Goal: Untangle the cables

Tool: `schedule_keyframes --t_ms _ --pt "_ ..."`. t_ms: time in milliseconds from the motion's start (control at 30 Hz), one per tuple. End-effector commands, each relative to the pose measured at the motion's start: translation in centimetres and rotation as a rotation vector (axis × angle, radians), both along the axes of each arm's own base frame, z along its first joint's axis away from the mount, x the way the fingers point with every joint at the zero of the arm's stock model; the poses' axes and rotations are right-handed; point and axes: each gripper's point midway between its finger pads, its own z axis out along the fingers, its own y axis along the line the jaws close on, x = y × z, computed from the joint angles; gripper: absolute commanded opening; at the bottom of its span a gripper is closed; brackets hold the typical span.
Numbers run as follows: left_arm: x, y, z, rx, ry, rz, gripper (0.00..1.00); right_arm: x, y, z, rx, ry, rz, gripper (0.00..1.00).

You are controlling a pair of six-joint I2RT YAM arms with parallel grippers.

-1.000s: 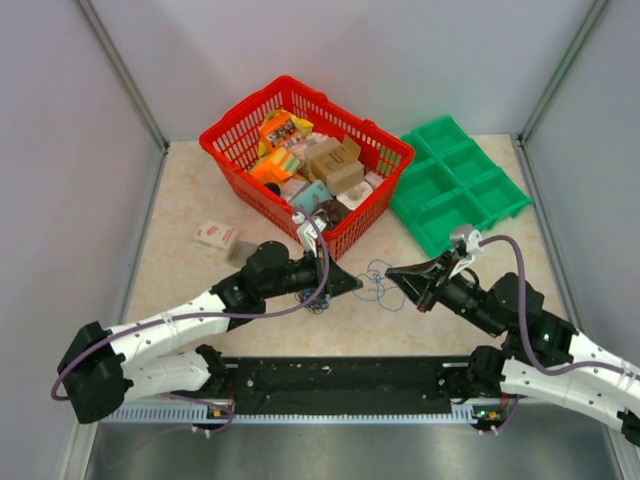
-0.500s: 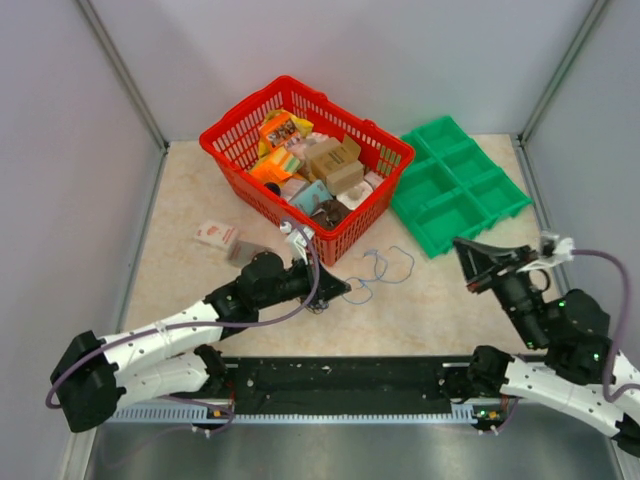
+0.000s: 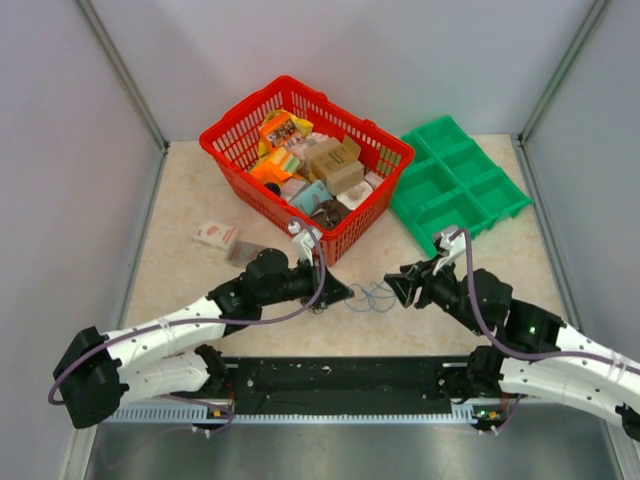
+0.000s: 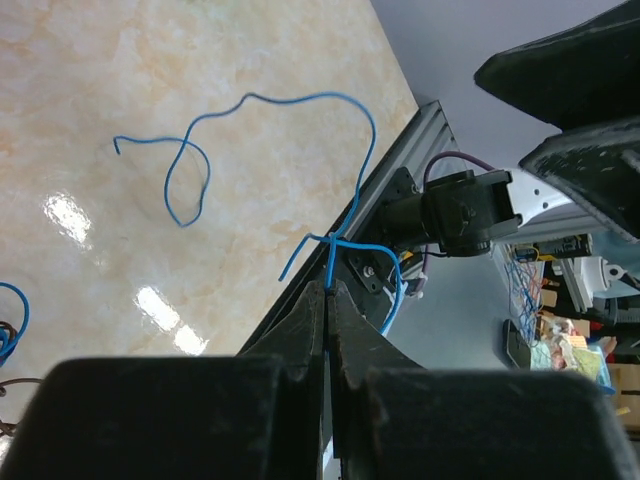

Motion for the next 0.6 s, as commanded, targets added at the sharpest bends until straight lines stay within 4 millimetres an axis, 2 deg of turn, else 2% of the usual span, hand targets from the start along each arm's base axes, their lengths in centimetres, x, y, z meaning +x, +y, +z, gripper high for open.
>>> schedule_keyframes --t_ms 0,100,167,233,333,433,567 --pt "0.2 -0.3 1.5 0.018 -0.060 -0.028 0.00 -0.7 -0.5 0.2 0.044 0.039 0.010 0.52" --pt "0.5 0.4 1.6 0.053 -0.070 0.003 0.00 -0.2 -1.2 -0.8 0.051 0.081 -0.062 0.56" --pt "1.0 0.9 1.2 0.084 -0.066 0.040 0.00 0.5 -2.3 -2.3 0.030 0.121 -0.150 0.57" --pt "1.3 1.0 -0.1 0.149 -0.033 0.050 0.00 0.8 -3.0 -3.4 0.025 0.152 -0.206 0.59" --pt "0.9 -1.2 -1.3 0.212 -0.011 0.012 0.00 0.8 -4.0 -5.4 0.074 0.254 -0.311 0.60" --pt "0.8 -3.7 -3.0 0.309 -0.028 0.017 0.00 0.1 -3.8 -8.5 0.119 0.401 -0.350 0.61" --pt "1.8 -5.3 -6.4 0.426 0.010 0.075 0.00 -0.8 -4.3 -12.5 0.114 0.575 -0.402 0.64"
